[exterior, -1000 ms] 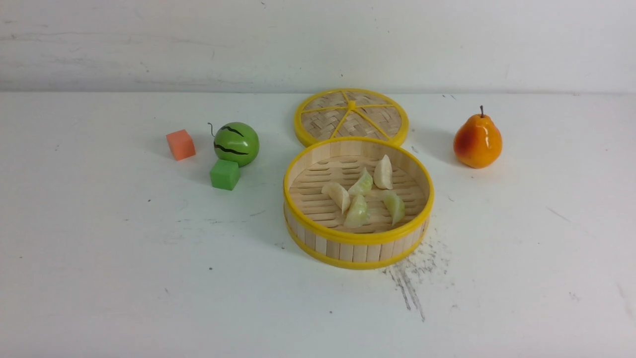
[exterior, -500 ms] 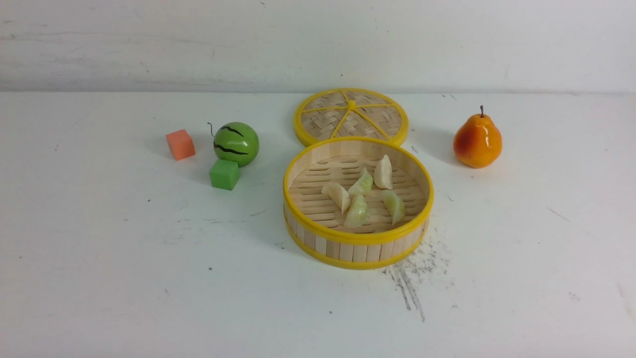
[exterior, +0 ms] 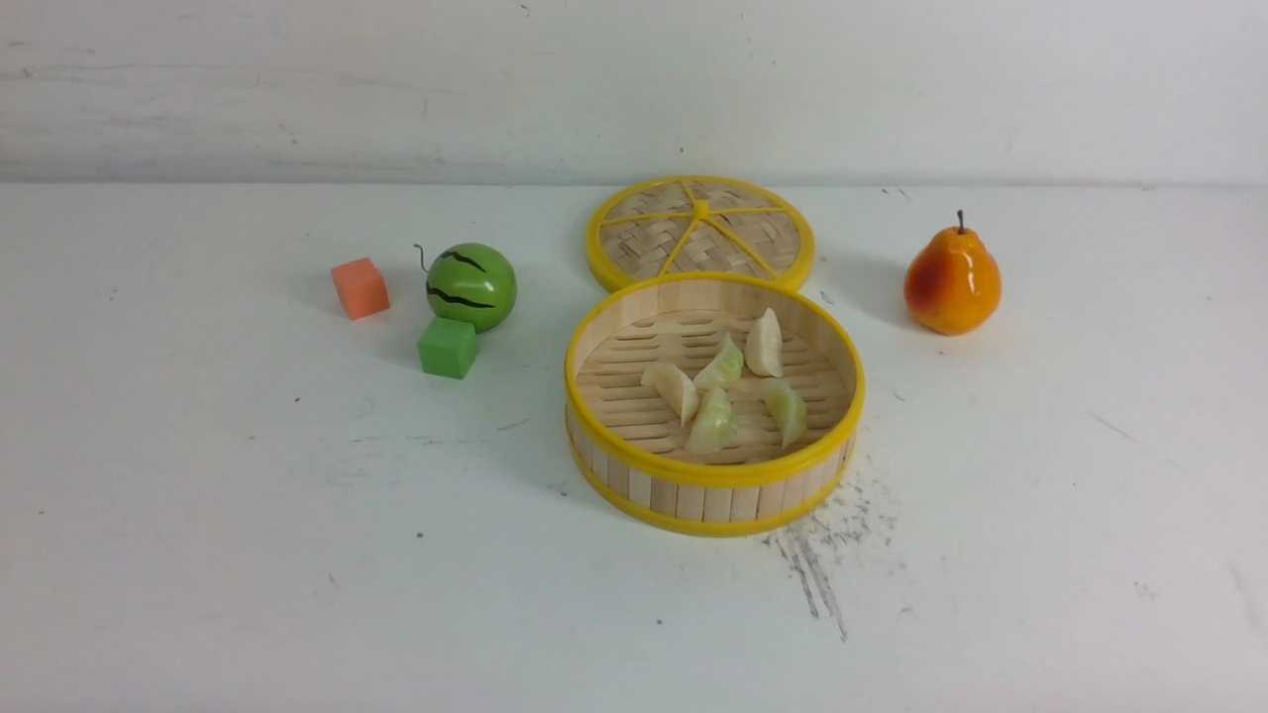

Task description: Put the dumplings into the steamer on the white table.

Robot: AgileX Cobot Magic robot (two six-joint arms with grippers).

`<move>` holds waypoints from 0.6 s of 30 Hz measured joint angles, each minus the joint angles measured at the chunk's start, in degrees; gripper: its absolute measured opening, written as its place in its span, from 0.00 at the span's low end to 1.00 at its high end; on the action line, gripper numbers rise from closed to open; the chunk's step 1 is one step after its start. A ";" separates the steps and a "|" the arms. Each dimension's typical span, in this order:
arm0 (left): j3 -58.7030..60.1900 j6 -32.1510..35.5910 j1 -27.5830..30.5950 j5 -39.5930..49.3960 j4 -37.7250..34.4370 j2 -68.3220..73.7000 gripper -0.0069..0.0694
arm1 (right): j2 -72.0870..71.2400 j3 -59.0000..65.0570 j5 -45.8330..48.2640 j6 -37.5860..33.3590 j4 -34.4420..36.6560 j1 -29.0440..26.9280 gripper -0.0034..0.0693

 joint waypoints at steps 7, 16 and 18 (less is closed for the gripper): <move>0.00 0.00 0.00 0.00 0.00 0.00 0.09 | 0.00 0.00 0.00 0.00 0.00 0.00 0.21; 0.00 0.00 0.00 0.00 0.00 0.00 0.10 | 0.00 0.00 0.00 0.00 0.00 0.00 0.22; 0.00 0.00 0.00 0.00 0.00 0.00 0.10 | 0.00 0.00 0.00 0.00 0.00 0.00 0.23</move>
